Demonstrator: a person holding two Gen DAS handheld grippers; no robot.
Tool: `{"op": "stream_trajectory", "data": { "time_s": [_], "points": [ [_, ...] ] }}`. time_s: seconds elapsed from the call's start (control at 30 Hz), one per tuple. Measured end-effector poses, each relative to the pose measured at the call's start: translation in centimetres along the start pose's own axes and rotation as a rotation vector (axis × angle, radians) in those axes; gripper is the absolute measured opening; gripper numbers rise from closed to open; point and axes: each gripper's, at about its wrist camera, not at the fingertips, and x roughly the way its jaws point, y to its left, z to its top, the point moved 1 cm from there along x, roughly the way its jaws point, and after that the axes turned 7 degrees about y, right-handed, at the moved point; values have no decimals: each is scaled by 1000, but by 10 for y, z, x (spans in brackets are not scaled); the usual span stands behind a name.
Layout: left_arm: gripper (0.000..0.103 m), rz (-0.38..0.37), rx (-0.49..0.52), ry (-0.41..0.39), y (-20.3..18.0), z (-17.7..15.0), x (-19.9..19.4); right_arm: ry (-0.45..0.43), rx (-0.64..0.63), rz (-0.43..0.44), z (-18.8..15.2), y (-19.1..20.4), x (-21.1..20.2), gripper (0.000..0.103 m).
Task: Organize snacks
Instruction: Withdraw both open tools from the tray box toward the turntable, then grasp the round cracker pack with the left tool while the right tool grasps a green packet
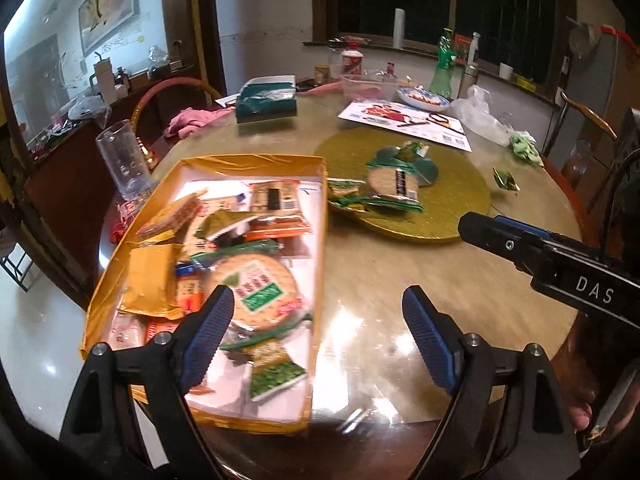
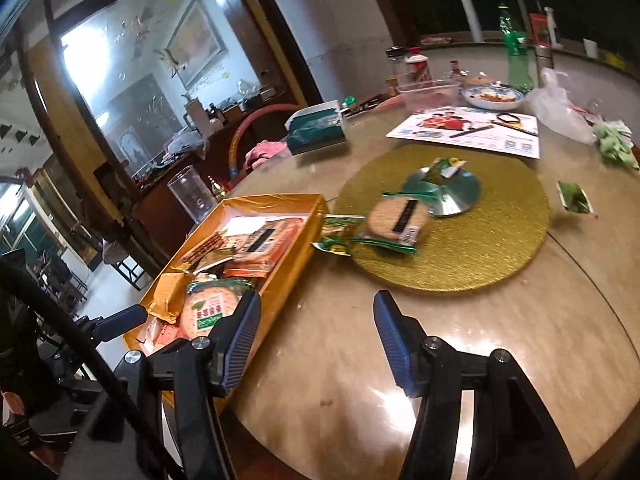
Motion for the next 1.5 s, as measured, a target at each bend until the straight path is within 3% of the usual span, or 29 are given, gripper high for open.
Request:
{"op": "stream_trajectory", "data": {
  "time_s": [0.3,0.7,0.9,0.97,1.03,1.23,1.3,1.37,1.5],
  "points": [
    [86,2,49,27,-37,2,5,-12,81,-4,-14,-40,-14,61],
    [86,-86,41,107,-55,31,42,-3,199,-44,-29,-103,-22,62],
    [86,-115,73,164,-67,71,83,4,280,-59,-32,-135,-21,62],
    [86,-119,71,192,-72,87,103,1,322,-59,-33,-147,-22,73],
    [86,-138,75,212,-76,103,121,-2,361,-56,-34,-159,-23,77],
    [86,-151,76,258,-89,153,175,14,401,-43,-35,-177,-20,77],
    [86,-138,29,288,-87,169,197,16,397,-40,-35,-179,-19,77],
    [86,-105,36,286,-90,176,208,18,388,-34,-36,-180,-18,77],
    [86,-77,125,378,-107,169,228,15,389,-20,-37,-182,-18,77]
  ]
}}
